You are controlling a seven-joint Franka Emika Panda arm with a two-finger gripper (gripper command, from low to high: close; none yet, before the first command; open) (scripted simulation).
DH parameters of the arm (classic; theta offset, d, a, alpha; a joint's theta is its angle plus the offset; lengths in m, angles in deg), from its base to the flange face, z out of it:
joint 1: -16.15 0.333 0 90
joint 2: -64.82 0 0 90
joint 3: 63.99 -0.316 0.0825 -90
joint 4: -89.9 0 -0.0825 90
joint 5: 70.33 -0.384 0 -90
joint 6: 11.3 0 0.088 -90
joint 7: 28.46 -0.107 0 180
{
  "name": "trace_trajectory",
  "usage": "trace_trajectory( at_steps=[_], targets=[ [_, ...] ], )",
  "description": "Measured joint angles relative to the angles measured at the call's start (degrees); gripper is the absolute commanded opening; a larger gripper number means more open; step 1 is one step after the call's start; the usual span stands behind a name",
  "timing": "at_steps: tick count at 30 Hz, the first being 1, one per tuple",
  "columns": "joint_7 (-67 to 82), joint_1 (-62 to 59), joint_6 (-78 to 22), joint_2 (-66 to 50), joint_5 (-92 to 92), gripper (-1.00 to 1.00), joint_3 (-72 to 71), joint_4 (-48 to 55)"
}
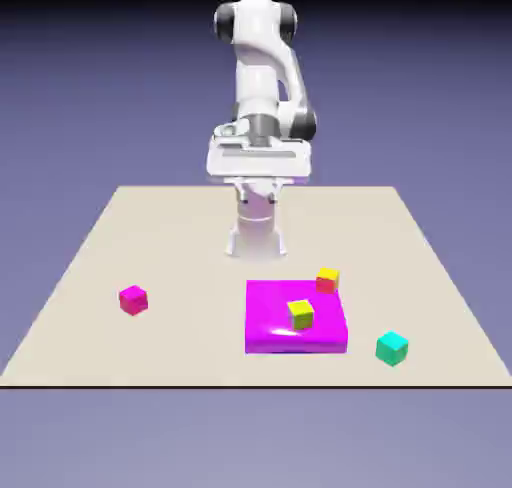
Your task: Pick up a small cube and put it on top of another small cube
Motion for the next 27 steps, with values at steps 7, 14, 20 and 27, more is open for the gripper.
trace_trajectory(
  at_steps=[7, 14, 20, 27],
  targets=[
    [3.45, -8.58, -5.55, -14.54, -3.1, 0.0, 8.3, 3.18],
    [6.89, -17.06, -11.1, -29.07, -6.2, 0.0, 16.61, 6.37],
    [9.12, -22.7, -14.68, -38.46, -8.21, 0.0, 21.97, 8.42],
    [17.78, -32.63, -4.51, -51.57, -19.7, -1.0, 9.47, 11.23]
  ],
)
